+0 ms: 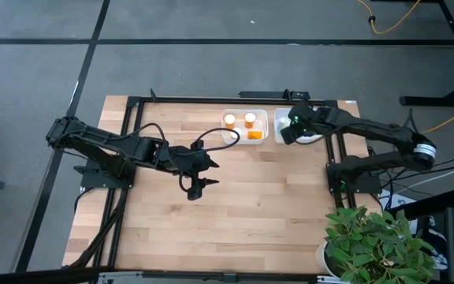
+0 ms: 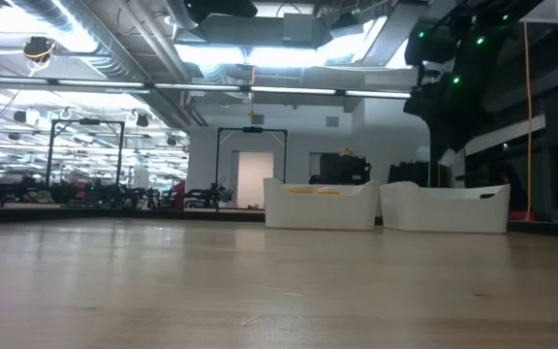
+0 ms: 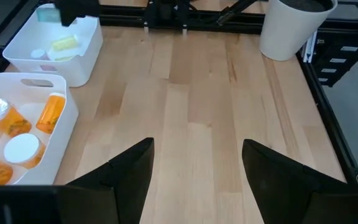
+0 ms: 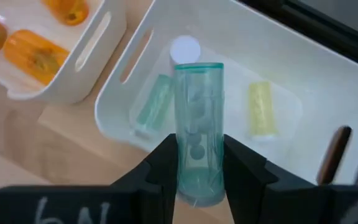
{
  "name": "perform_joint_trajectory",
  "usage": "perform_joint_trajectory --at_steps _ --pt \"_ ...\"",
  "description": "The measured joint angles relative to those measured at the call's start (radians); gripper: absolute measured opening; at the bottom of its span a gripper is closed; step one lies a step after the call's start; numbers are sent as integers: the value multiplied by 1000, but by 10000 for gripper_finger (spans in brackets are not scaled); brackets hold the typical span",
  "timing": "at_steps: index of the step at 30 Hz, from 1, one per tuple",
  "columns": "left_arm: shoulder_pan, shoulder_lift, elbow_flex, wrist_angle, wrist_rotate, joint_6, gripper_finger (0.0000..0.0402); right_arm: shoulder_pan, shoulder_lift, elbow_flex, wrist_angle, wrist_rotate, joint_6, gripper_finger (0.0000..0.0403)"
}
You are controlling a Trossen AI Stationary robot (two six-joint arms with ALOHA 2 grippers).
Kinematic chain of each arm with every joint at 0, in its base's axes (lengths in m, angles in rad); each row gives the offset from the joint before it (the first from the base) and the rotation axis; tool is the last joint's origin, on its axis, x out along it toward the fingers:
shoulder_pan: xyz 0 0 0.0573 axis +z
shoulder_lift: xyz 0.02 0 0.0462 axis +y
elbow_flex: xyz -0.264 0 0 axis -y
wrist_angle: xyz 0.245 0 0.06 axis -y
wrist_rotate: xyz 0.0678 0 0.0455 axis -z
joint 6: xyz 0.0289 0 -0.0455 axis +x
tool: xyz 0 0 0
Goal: Pick and place medicine bottles into bin by pill shape (circle, oval)
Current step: Put the blue tablet bottle into the right white bin
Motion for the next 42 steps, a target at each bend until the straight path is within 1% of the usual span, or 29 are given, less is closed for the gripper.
perform_joint_trajectory --at_steps 5,14,19,28,33,42 --pt "0 0 0 0 0 -3 237 -42 71 0 59 -8 -7 104" --pt "-1 0 0 0 0 -6 237 -73 224 0 82 -16 -56 104" --pt "-1 0 0 0 0 -6 237 -80 271 0 99 -15 -60 104" --pt "-1 0 0 0 0 -7 237 -80 295 0 149 -15 -80 104" --pt "-1 0 0 0 0 -8 237 -80 295 0 153 -14 -57 106" --pt "-1 0 0 0 1 -8 237 -80 295 0 153 -14 -50 158"
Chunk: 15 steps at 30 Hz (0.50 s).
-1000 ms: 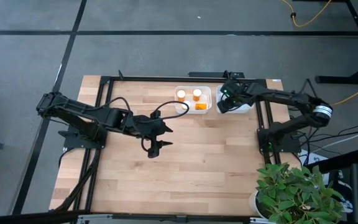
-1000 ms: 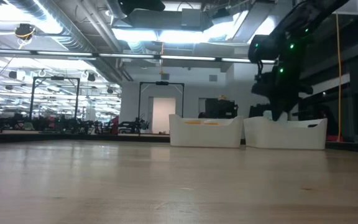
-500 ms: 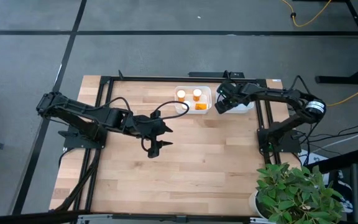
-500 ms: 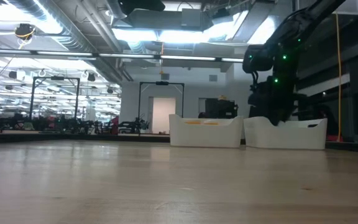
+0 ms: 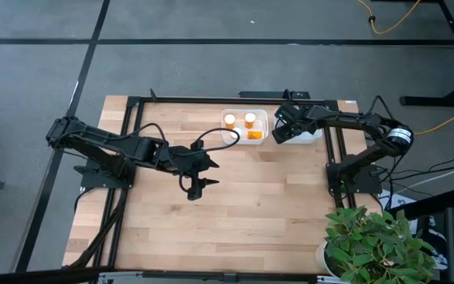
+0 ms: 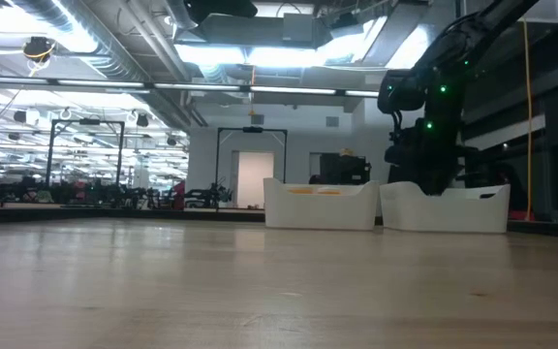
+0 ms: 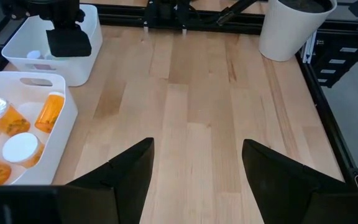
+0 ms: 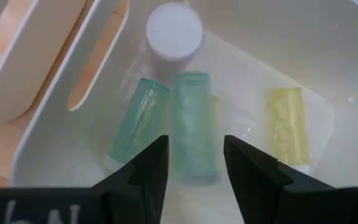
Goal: Pick and place medicine bottles into bin by pill shape (circle, oval)
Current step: Put the blue tablet bottle into the right white bin, then return to Home Position
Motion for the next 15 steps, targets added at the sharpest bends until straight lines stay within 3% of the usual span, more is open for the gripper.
perform_joint_trajectory --at_steps 15 --pt "1 0 0 -2 0 31 237 17 -12 14 17 35 85 171"
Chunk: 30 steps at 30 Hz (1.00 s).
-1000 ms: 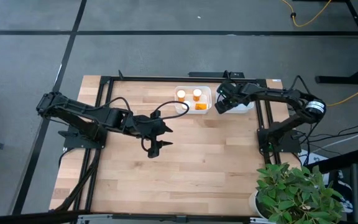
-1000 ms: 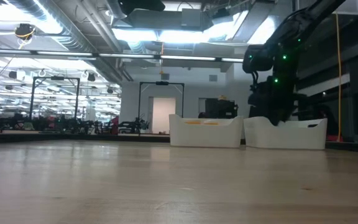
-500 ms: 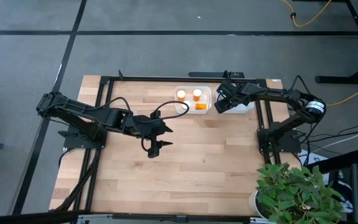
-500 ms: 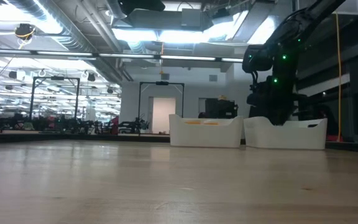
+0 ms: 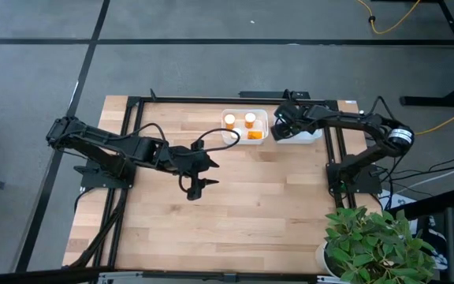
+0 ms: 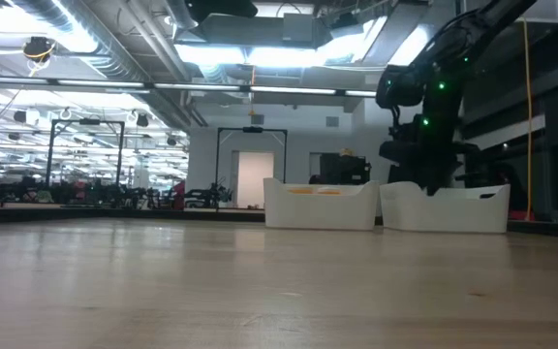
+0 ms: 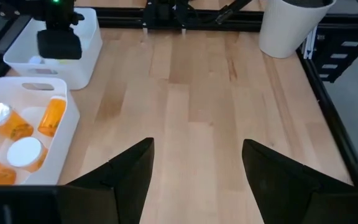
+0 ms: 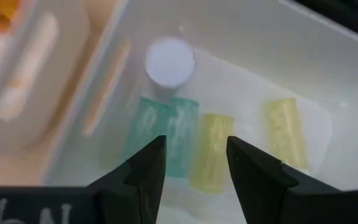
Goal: Pick and place medicine bottles into bin by pill shape (circle, oval)
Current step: Return to Home Position
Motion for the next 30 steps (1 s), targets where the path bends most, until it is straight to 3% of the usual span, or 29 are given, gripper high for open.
perform_joint_trajectory --at_steps 10,16,23,30 --pt "79 0 0 1 64 -27 237 5 -98 76 -99 45 136 171" --pt "125 0 0 1 64 -10 237 28 -135 76 -86 -4 177 171" --pt "138 0 0 1 65 25 237 144 -149 76 106 -13 34 171" --pt "137 0 0 13 61 55 237 249 -179 75 271 -124 -17 171"
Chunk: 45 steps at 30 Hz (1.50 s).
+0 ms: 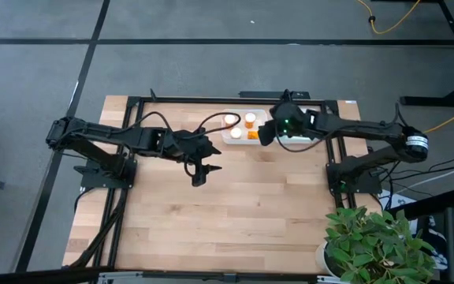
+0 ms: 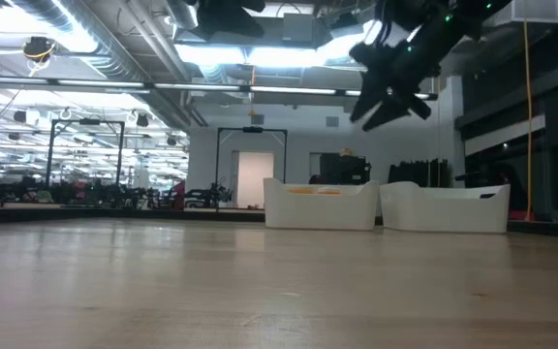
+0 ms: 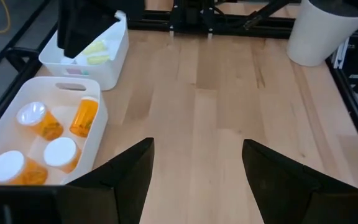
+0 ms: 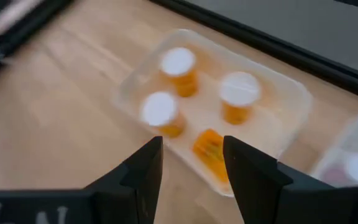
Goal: Pick and place medicine bottles into bin by pill shape (circle, oval)
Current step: Return to Home Position
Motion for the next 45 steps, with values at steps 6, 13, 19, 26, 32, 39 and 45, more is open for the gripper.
perform_joint_trajectory --at_steps 6,13,19,26,32,39,45 --pt "-6 0 0 18 0 -2 237 31 -36 0 -3 -132 -50 171" --pt "-2 0 0 64 -20 1 237 83 -41 0 37 -279 -100 171" --pt "-2 -29 0 67 -64 -25 237 146 -75 -1 110 -268 -183 171" --pt "-10 -140 0 -85 -147 23 237 183 -165 -1 129 -219 -230 171" --pt "-9 -197 0 -98 -152 24 237 182 -201 -1 122 -216 -233 171" --pt "-9 -201 0 -110 -136 -6 237 182 -203 -1 124 -234 -183 171" --pt "-10 -251 0 -282 -95 -24 237 169 -263 -1 67 -407 -199 171"
